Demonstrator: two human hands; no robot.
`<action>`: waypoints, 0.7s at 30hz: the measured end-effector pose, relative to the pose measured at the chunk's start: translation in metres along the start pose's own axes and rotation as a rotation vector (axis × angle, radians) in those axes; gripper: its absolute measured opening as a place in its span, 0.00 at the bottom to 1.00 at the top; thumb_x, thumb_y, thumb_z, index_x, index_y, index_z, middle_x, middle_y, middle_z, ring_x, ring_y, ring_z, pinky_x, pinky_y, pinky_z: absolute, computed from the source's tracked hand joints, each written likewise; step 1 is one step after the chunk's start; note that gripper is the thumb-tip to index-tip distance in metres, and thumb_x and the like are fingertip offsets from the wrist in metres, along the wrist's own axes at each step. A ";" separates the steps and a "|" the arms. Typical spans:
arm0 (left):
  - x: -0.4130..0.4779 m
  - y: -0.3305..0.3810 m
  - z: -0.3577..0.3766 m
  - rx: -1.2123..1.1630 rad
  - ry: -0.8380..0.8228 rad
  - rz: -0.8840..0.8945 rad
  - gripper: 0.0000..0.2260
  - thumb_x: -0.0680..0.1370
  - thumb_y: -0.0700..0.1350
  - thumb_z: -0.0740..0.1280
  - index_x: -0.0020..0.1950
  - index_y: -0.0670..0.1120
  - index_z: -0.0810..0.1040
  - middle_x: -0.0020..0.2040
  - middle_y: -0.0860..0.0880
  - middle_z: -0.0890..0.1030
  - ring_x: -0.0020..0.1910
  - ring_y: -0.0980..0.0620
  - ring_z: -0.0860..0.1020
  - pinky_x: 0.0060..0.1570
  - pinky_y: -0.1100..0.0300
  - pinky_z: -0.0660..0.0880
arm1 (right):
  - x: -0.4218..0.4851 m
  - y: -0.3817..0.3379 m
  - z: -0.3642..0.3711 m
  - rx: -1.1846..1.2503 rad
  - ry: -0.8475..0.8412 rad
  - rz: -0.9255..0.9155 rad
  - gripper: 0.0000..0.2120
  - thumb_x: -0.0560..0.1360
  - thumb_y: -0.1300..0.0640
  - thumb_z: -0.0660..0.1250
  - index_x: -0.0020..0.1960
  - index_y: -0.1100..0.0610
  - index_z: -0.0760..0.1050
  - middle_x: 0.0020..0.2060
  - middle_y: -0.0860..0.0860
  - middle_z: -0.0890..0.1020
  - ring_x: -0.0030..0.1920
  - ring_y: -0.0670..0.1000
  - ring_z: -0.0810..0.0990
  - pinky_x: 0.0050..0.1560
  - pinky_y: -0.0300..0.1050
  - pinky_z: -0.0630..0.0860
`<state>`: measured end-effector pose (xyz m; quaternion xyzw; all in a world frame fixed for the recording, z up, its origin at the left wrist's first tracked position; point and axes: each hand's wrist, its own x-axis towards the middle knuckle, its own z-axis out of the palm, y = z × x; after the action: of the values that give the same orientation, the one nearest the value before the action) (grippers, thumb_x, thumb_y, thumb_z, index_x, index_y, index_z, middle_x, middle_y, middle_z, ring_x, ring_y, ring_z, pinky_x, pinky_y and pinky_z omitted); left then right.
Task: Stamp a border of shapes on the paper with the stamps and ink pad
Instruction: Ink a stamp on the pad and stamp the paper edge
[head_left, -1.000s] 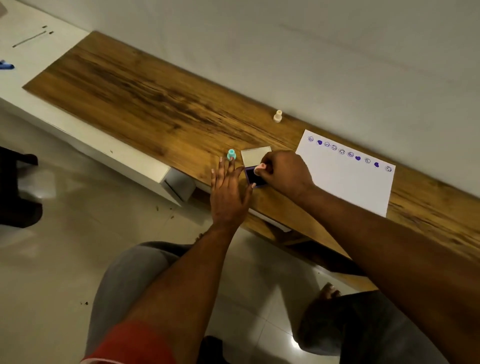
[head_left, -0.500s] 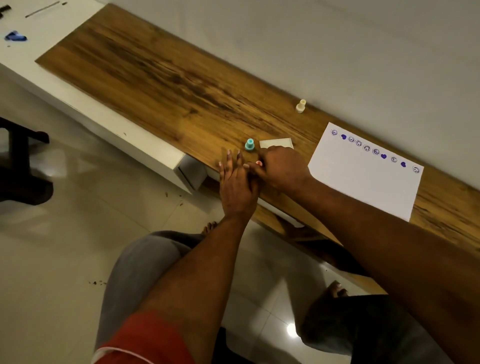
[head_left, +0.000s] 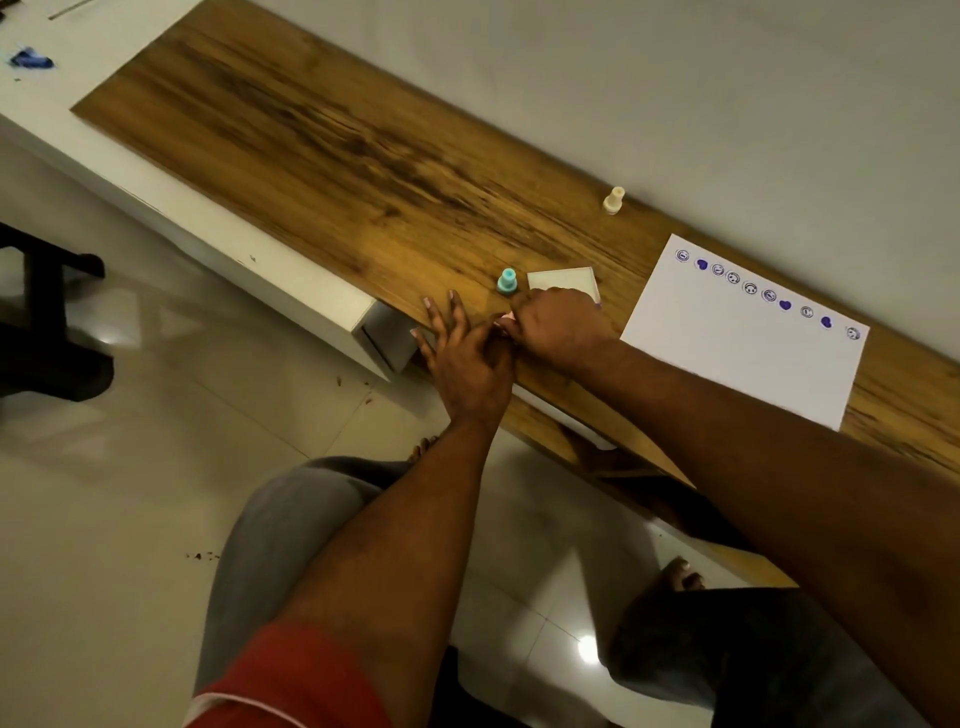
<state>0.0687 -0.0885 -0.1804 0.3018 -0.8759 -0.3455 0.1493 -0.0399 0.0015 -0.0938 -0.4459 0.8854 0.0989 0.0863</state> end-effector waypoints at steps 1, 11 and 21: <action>0.000 0.000 0.000 0.006 -0.002 -0.007 0.14 0.81 0.59 0.68 0.64 0.57 0.84 0.86 0.46 0.58 0.86 0.41 0.44 0.81 0.41 0.33 | -0.001 0.001 0.000 -0.003 0.005 -0.008 0.28 0.85 0.39 0.46 0.64 0.57 0.76 0.54 0.56 0.83 0.52 0.56 0.83 0.47 0.51 0.78; 0.001 0.003 -0.008 0.054 -0.029 -0.033 0.24 0.79 0.69 0.62 0.71 0.61 0.80 0.87 0.48 0.54 0.86 0.42 0.41 0.78 0.47 0.27 | -0.011 0.016 -0.011 0.094 0.088 0.073 0.28 0.84 0.36 0.49 0.56 0.56 0.79 0.49 0.55 0.85 0.47 0.55 0.83 0.47 0.50 0.80; 0.000 0.026 -0.003 0.226 -0.016 0.365 0.32 0.77 0.74 0.63 0.76 0.59 0.76 0.87 0.44 0.54 0.86 0.37 0.44 0.80 0.31 0.38 | -0.063 0.053 0.011 0.244 0.105 0.375 0.27 0.83 0.36 0.52 0.57 0.56 0.80 0.48 0.55 0.85 0.43 0.54 0.83 0.42 0.43 0.72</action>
<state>0.0586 -0.0752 -0.1606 0.1505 -0.9503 -0.2146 0.1678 -0.0450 0.0840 -0.0838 -0.2642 0.9615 -0.0182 0.0733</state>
